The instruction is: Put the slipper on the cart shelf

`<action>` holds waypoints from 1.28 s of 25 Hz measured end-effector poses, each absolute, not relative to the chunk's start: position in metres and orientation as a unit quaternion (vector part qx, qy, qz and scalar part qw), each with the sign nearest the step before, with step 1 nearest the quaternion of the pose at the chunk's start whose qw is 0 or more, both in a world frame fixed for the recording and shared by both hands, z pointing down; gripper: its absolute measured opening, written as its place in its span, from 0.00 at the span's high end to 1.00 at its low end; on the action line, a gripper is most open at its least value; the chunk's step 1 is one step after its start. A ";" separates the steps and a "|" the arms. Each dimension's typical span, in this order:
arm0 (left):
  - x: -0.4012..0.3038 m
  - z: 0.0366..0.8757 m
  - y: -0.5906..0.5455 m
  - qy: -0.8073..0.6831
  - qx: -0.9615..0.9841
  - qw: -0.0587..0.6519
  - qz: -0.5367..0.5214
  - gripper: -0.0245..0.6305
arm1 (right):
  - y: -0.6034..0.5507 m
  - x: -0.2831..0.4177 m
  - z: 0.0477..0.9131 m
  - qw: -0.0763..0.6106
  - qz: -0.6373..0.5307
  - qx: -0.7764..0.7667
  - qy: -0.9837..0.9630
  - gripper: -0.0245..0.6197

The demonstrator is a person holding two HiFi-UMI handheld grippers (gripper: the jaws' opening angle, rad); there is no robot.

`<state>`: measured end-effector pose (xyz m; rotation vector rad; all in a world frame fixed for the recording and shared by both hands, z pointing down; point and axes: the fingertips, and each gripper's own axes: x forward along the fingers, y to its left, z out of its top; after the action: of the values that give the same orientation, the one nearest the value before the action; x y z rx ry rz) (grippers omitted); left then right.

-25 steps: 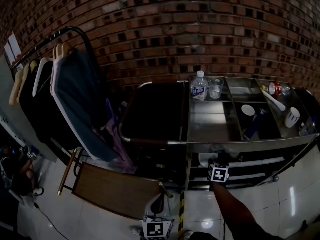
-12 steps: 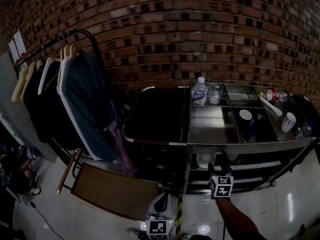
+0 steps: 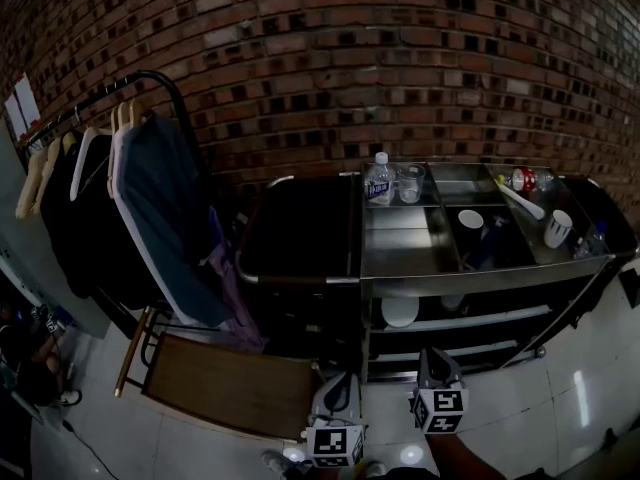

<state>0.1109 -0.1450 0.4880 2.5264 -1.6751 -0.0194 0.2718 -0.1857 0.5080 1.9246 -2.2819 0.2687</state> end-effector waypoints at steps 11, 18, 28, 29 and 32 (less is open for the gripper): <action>0.149 0.478 -0.142 -0.501 0.864 0.049 -0.010 0.94 | -0.150 0.249 0.489 0.081 0.044 0.641 -0.762 0.96; 0.152 0.469 -0.141 -0.499 0.866 0.034 -0.009 0.94 | -0.149 0.245 0.489 0.068 0.036 0.639 -0.765 0.96; 0.143 0.467 -0.137 -0.511 0.859 0.031 -0.005 0.94 | -0.142 0.243 0.489 0.070 0.028 0.637 -0.767 0.96; 0.143 0.467 -0.136 -0.512 0.858 0.031 -0.006 0.94 | -0.141 0.242 0.488 0.069 0.026 0.636 -0.768 0.96; 0.145 0.464 -0.135 -0.510 0.859 0.032 -0.010 0.94 | -0.139 0.239 0.482 0.068 0.023 0.633 -0.771 0.96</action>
<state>0.1449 -0.1349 0.4637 2.6459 -1.5714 -0.0306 0.2393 -0.1388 0.4824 1.9076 -2.3214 0.0701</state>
